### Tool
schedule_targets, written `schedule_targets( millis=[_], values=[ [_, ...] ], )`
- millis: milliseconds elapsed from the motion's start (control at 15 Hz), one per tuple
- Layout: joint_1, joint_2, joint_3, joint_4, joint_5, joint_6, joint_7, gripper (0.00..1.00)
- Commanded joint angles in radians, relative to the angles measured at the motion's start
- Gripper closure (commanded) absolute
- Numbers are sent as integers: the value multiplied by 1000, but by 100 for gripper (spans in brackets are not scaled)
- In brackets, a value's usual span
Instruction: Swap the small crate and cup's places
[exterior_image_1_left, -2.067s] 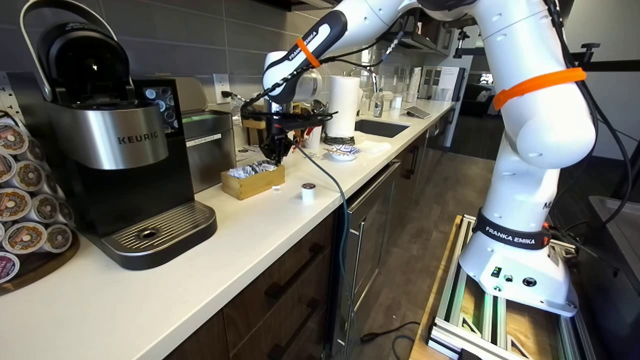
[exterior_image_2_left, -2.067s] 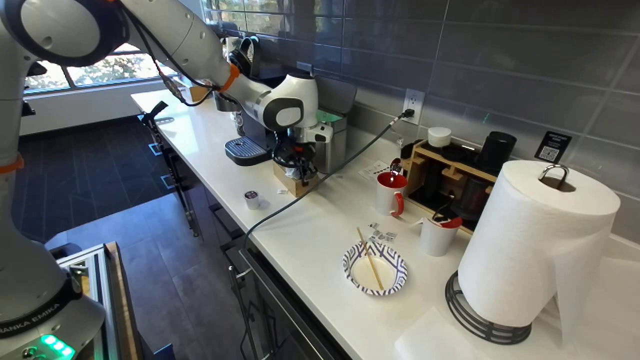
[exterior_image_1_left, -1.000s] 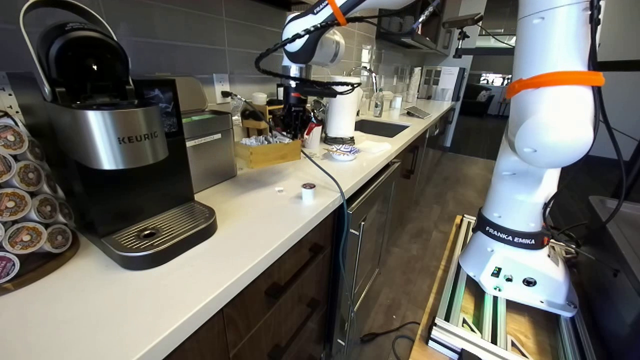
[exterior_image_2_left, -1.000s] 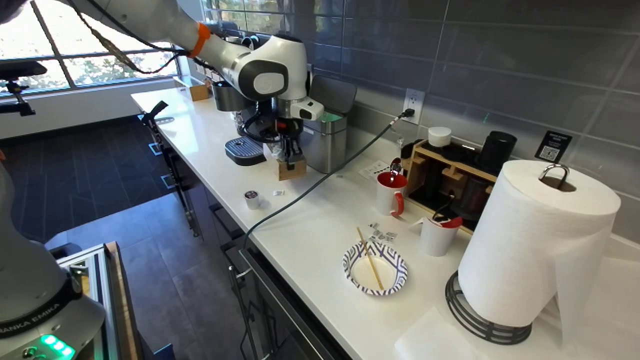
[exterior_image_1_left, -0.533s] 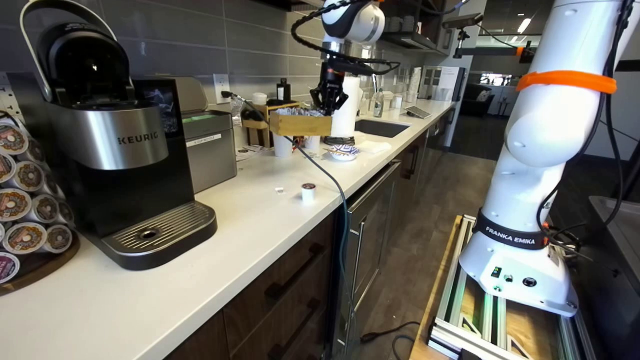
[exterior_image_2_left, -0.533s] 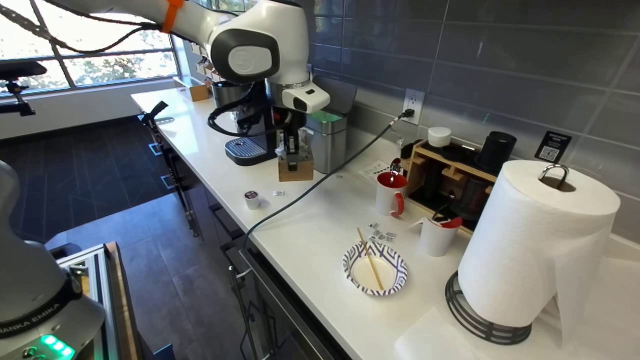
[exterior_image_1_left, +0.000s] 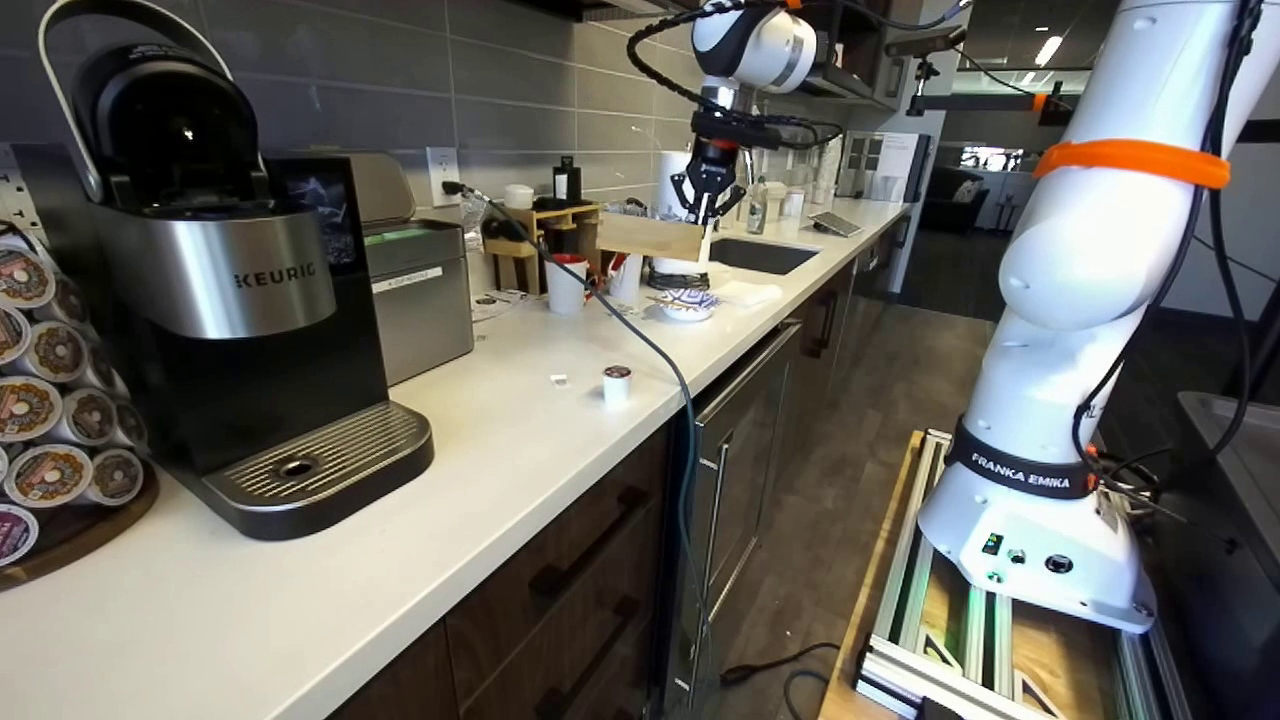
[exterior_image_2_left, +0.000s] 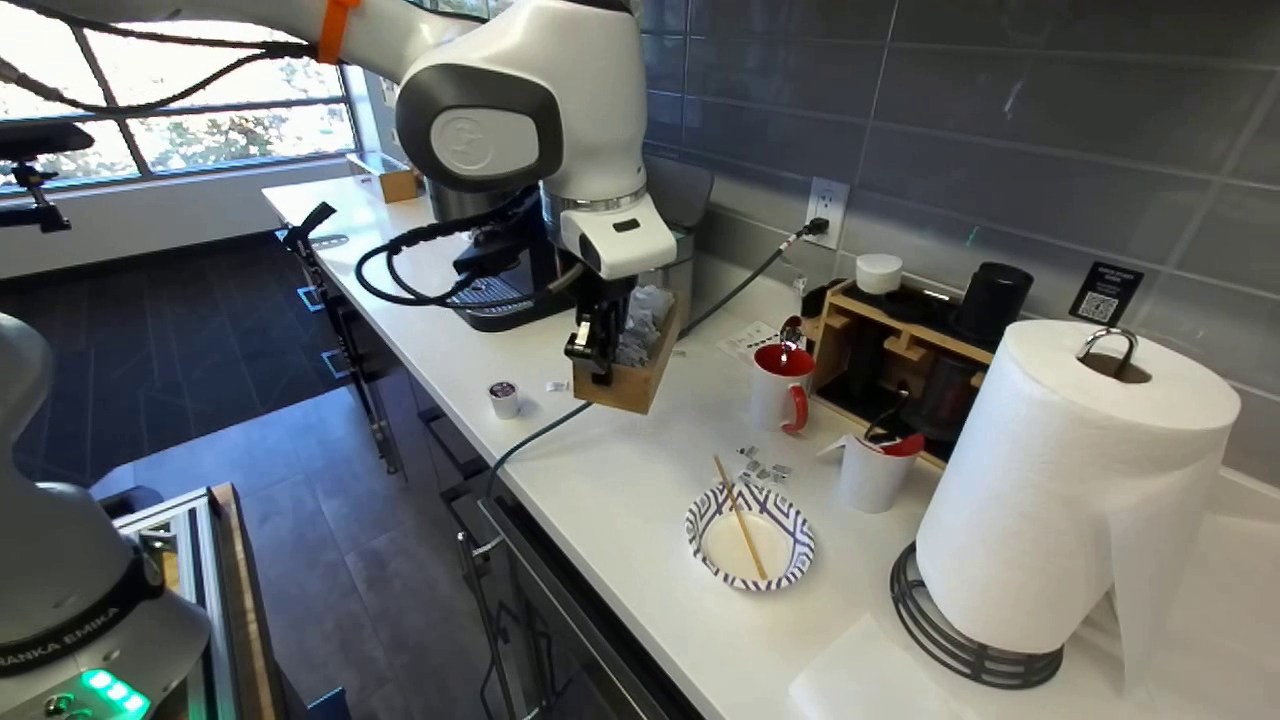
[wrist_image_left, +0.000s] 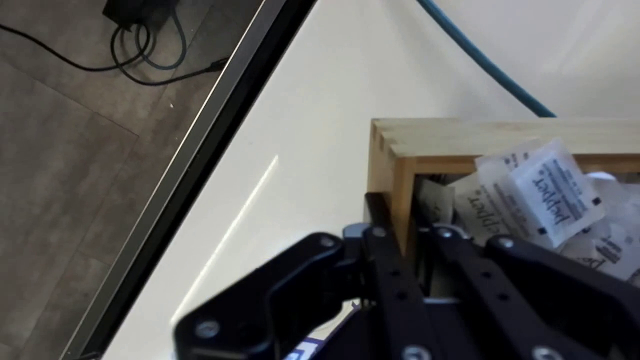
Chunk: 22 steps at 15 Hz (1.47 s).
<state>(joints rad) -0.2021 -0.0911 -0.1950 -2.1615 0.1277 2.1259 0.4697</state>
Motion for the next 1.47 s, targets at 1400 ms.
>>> schedule_targets(
  millis=[1400],
  values=[
    [106,274,27,58,-144,240,476,97]
  ],
)
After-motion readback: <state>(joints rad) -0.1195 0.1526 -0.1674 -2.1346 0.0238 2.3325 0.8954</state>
